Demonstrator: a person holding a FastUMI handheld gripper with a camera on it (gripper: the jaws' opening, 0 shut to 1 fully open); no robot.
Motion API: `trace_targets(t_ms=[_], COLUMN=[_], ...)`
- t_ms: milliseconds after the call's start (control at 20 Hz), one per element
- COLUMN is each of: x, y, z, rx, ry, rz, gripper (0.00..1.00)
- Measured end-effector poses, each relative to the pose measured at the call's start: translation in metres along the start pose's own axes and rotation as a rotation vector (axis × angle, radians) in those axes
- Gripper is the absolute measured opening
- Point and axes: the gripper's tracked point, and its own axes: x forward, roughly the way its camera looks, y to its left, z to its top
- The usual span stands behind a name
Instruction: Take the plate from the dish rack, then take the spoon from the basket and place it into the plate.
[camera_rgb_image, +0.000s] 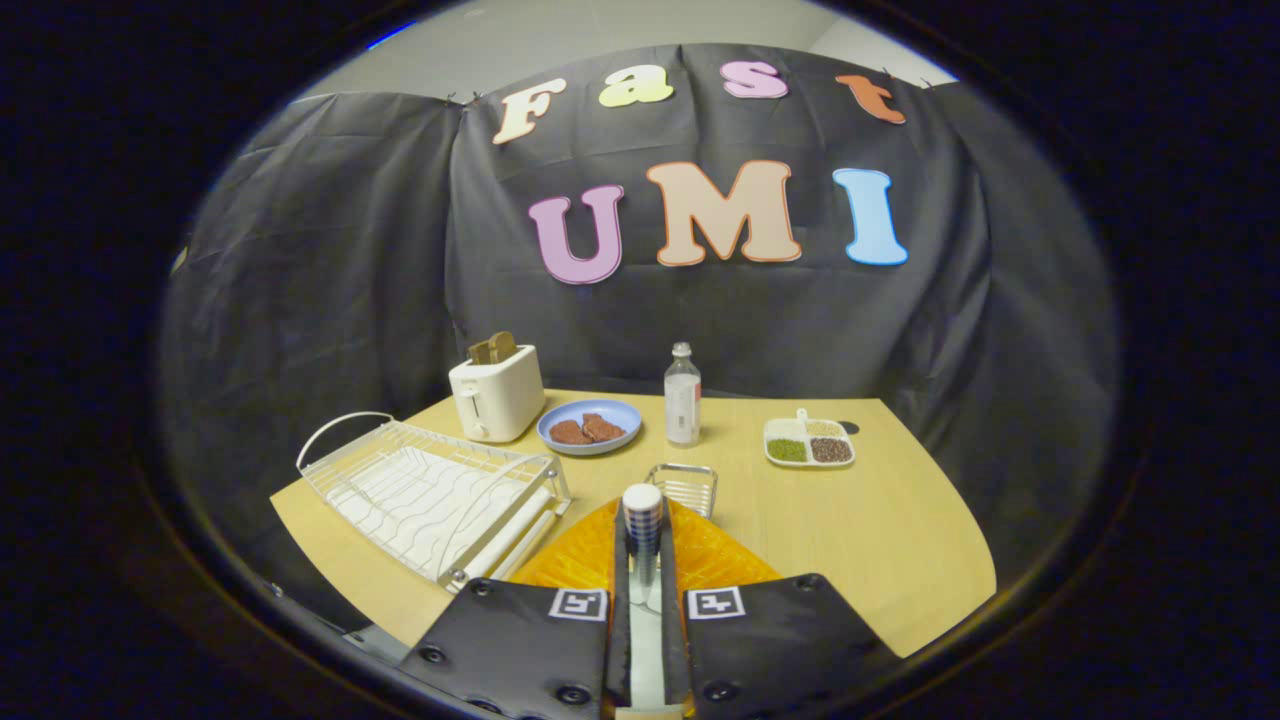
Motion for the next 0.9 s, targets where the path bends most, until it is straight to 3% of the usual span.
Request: trace_targets(t_ms=[350,900], x=[-0.002,-0.026], y=[-0.003,0.011], z=[-0.044,-0.063], rx=[0.008,-0.008], ry=[0.059,0.061], rz=[-0.005,-0.008], gripper=[0.15,0.15])
